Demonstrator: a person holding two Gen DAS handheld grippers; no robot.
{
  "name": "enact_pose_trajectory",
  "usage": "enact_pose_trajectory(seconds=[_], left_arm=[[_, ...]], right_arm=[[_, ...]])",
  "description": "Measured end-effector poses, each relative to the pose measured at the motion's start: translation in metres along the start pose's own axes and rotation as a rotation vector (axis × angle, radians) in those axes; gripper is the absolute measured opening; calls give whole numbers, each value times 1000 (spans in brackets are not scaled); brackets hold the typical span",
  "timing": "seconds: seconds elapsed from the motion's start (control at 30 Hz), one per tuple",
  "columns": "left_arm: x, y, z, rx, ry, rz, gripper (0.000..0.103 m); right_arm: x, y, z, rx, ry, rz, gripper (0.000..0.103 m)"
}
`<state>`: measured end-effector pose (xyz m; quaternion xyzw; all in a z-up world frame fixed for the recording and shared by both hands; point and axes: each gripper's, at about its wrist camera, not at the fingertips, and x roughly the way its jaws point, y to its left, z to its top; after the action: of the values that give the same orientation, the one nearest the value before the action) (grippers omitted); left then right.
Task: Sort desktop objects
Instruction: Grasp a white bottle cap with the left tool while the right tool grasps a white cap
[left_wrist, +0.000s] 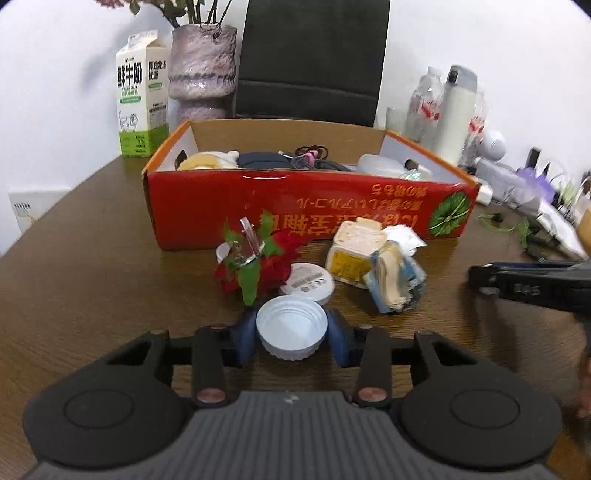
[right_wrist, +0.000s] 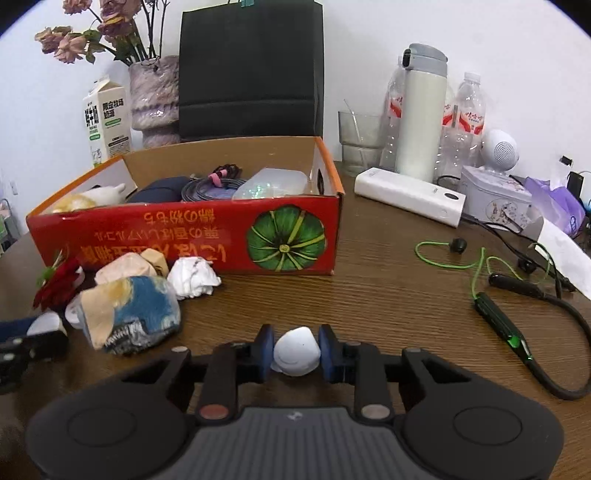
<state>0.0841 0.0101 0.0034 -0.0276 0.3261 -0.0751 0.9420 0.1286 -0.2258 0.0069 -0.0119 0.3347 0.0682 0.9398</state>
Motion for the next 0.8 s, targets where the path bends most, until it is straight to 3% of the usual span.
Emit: enact_pose_trajectory(seconds=[0.1, 0.23, 0.5, 0.8], left_arm=[[-5, -3, -4, 3, 5, -29, 41], [-17, -13, -10, 26, -10, -11, 41], [-82, -21, -16, 42, -109, -32, 41], [-126, -33, -38, 66, -151, -49, 41]], right_arm=[[-8, 9, -4, -16, -15, 33, 25], [-33, 22, -6, -12, -61, 80, 25], [-87, 56, -31, -42, -112, 174, 25], [-140, 72, -65, -39, -130, 182, 25]])
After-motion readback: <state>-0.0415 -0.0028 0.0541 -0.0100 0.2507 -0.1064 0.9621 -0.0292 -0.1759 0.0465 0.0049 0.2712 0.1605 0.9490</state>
